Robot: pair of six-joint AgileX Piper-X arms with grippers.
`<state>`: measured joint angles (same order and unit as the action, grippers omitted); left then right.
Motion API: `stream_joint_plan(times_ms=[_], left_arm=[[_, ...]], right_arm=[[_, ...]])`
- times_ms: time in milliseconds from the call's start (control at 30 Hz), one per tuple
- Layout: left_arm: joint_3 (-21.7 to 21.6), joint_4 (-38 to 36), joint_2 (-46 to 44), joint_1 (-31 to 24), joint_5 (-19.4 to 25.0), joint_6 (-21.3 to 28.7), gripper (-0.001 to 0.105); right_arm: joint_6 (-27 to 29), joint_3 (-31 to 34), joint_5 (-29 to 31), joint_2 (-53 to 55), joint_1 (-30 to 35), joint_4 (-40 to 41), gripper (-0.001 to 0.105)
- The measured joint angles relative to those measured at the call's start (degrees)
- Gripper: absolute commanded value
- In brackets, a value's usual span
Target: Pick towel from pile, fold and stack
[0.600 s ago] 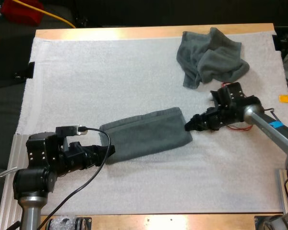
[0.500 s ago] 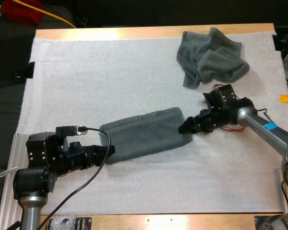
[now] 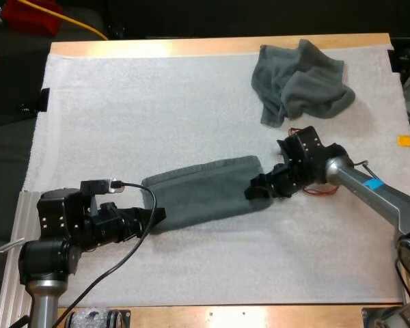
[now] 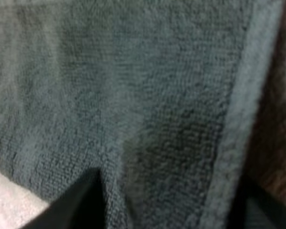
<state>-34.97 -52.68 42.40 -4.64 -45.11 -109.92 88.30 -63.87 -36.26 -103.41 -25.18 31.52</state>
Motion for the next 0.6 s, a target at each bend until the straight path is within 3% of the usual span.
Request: stream_joint_plan(times_ms=[33, 133, 333, 433, 533, 600], left_arm=[[0.0, -0.08, 0.0, 0.0, -0.24, 0.0, 0.066], [0.0, -1.6, 0.0, 0.0, -0.36, 0.16, 0.066], [0.0, -3.03, 0.0, 0.0, -0.36, 0.87, 0.066], [0.0, -3.03, 0.0, 1.64, -0.88, 0.87, 0.066], [0.0, -3.03, 0.0, 8.27, -0.88, 0.87, 0.066], [0.0, -3.03, 0.0, 9.31, -0.88, 0.87, 0.066]], right_arm=[[-0.58, 0.0, 0.48, -0.1, -0.03, 0.32, 0.017], [-1.71, 0.17, 0.69, -0.08, -0.14, 1.49, 0.001], [-3.53, 0.17, 5.72, 0.48, -0.31, 4.86, 0.001], [-3.53, 0.17, 13.72, 2.95, -0.68, 9.75, 0.001], [-3.53, 0.17, 32.87, 9.0, -0.68, 19.17, 0.001], [-3.34, 0.17, 37.58, 10.43, -0.68, 21.71, 0.001]])
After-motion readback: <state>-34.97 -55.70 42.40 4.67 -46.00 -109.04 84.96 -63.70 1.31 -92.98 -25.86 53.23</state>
